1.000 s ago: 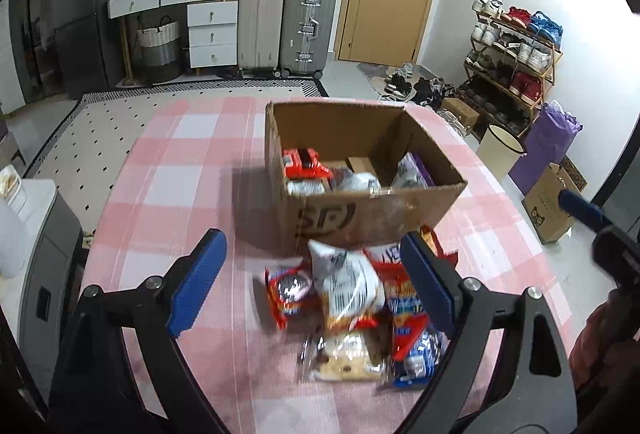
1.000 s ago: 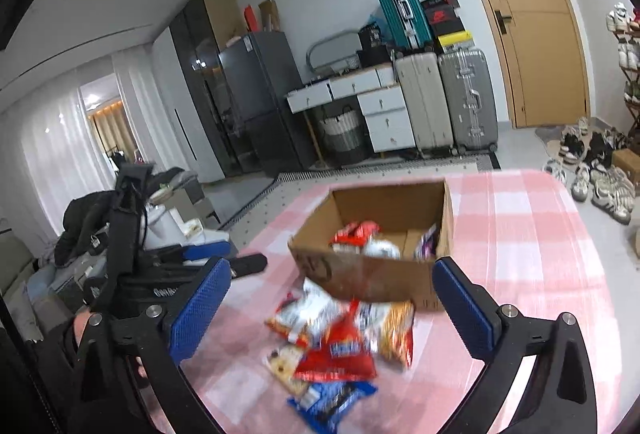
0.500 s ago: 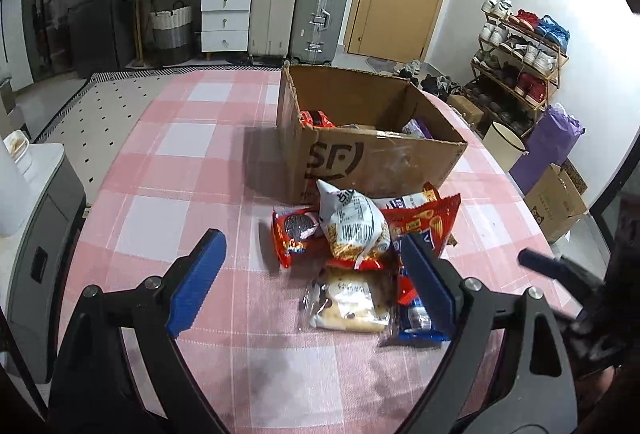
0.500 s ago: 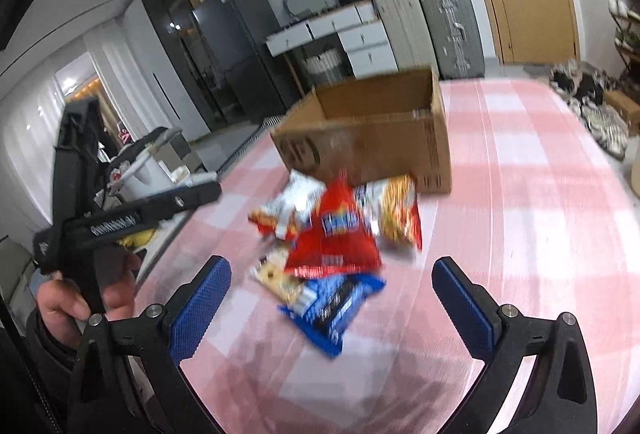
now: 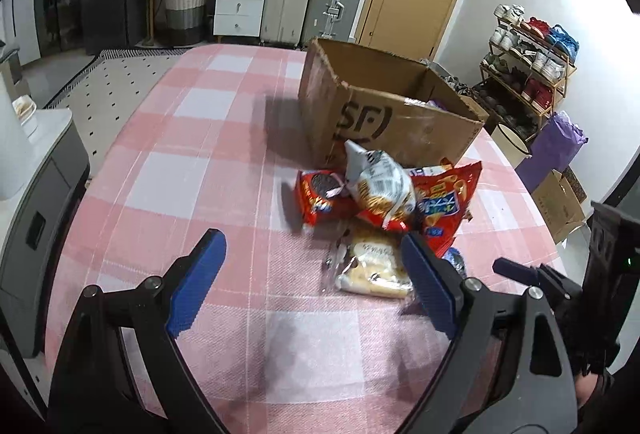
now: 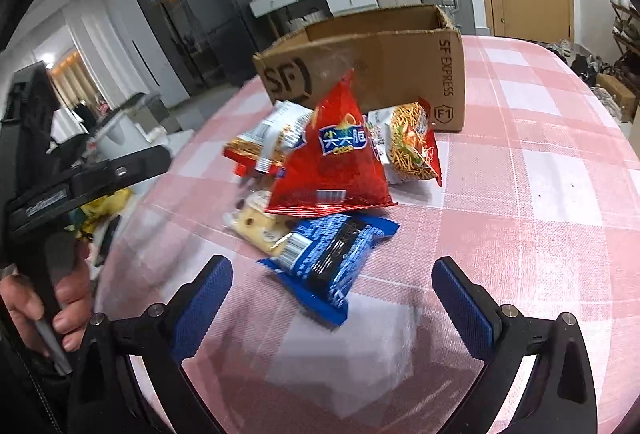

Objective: Organize snacks
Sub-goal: 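Move both tools back above the remaining snack pile, then grasp the blue biscuit packet with the right gripper while left grasps the bread packet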

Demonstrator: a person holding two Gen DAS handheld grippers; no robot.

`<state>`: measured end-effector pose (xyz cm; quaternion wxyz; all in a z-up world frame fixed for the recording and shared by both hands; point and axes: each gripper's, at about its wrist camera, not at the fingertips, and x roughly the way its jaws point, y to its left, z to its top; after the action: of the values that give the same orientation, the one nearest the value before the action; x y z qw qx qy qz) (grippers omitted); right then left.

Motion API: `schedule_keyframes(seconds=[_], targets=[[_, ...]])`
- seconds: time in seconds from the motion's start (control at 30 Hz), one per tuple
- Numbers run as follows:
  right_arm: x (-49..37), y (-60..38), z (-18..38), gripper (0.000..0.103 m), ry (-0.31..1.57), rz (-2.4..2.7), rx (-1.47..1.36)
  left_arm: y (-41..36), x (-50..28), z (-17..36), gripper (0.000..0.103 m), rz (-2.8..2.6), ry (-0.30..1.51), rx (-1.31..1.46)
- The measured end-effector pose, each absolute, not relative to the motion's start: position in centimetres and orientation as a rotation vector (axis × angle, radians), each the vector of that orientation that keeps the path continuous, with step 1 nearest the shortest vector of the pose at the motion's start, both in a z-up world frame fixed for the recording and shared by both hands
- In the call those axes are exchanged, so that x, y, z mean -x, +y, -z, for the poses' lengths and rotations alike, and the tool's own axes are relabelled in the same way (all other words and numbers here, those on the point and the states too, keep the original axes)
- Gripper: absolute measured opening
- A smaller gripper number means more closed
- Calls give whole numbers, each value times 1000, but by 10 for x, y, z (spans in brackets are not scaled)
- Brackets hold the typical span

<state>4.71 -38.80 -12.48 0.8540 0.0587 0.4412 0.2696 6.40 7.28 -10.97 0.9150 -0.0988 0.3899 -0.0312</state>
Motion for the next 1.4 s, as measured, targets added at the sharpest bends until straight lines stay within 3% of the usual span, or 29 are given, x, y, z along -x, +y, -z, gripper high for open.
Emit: schedule_keyframes(seconds=[0.13,0.27,0.4,0.5,0.57,0.77,1.4], targets=[[-59,-382,127,100,950,-545,-105,81,-66,117,88,55,816,220],[-67,-374,134,82,988,-535,-82,90,-67,124,88,29,831,241],[-68,-370,138,79,997,-536,-72,98,-69,133,88,17,846,264],[-71,-366,140,71,1003,-552,-68,100,-72,139,88,18,861,273],[-71,-362,140,58,998,-585,-69,100,-72,141,88,24,863,279],[-65,-363,142,46,993,-607,-89,98,-72,142,88,22,873,277],[-31,-417,128,43,943,-611,-184,59,-76,149,88,84,947,211]])
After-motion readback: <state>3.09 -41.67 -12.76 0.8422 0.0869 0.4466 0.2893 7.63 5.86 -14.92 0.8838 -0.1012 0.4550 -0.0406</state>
